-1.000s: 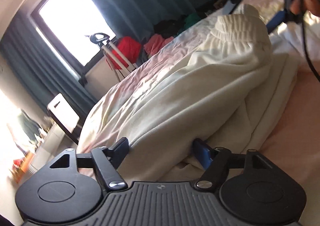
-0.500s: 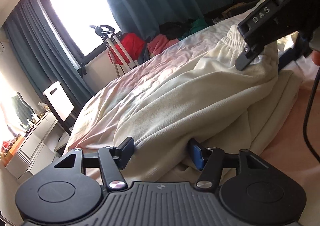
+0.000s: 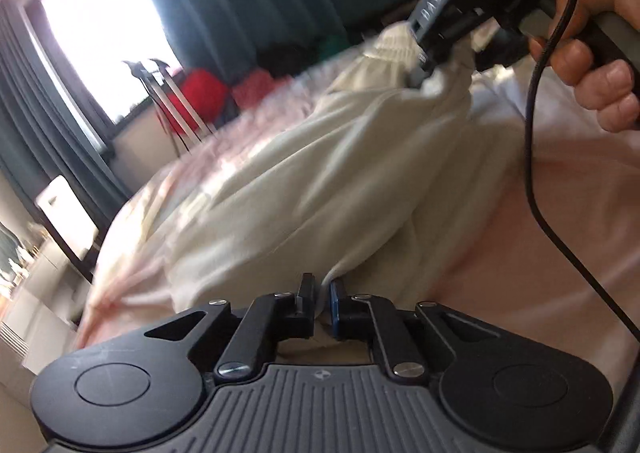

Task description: Fold clothes

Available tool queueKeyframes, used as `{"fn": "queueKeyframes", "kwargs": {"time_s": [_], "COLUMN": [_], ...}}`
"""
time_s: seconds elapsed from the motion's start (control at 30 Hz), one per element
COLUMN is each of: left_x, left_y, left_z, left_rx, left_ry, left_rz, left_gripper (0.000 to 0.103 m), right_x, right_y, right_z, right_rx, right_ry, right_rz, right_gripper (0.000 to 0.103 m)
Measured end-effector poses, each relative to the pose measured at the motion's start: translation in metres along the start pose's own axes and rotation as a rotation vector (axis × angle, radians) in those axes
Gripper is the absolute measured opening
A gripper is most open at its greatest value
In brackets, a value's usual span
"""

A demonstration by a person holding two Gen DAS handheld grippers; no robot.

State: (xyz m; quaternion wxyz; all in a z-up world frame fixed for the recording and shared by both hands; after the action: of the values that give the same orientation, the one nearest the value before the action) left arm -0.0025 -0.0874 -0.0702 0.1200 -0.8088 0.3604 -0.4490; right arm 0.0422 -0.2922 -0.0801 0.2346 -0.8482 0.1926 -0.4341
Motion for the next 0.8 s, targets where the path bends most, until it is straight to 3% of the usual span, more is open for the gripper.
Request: {"fn": "queueKeyframes", "kwargs": {"time_s": [0.1,0.17,0.23,0.3,0.37,0.57,0.8], "left_x": [-0.001,-0.001,-0.001,-0.001,-0.001,-0.002,-0.002], "left_y": [0.001,-0.004,-0.008,-0.013,-0.018,-0.025,-0.033], "left_z": [0.001,0.001,0.001,0.001,0.001,0.000,0.004], "left_rx": [-0.005,-0.017,-0.028,-0.040,-0.052,-0.072,-0.081], "left_ry": [-0.010,-0.016,-0.021,-0.027,-0.032,-0.044,-0.052], "left_rz": [-0.003,-0.036,-0.068,-0.101,-0.133,-0.196,-0.234], "left_gripper": [0.008,0.008,0.008,0.008,0.008,0.008,0.009], "right_x": [-0.007,-0.006,-0.008,-0.014,-0.020,-0.023,-0.017], "right_y": [0.024,0.022,0.017,0.017,0.023,0.040,0.006], "right_z": [0.015,0.013,0.014,0.023,0.035,0.052,0.025], "right_rx": [-0.022,-0.024,-0.065,-0.089,-0.041,0.085,0.172], "right_ry": [-0.092,-0.094,-0.101,-0.145,-0.227,-0.286,-0.185], "right_rz": [0.095,0.089,0.045,0.019,0.064,0.229,0.065], "right_gripper": [0.043,0.049,0.074,0.087,0.086,0.088,0.082]}}
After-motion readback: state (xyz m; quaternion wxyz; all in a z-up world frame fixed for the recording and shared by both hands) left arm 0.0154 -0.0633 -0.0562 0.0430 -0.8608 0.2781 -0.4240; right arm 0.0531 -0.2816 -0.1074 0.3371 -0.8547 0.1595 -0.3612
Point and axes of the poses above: each gripper's, at about its wrist camera, not at the fingertips, and z roughly the way its jaws point, y to its right, x to its top, the point moved 2 cm from there along z, roughly the way its jaws point, and after that the axes turned 3 degrees about z, right-handed, at the moved point
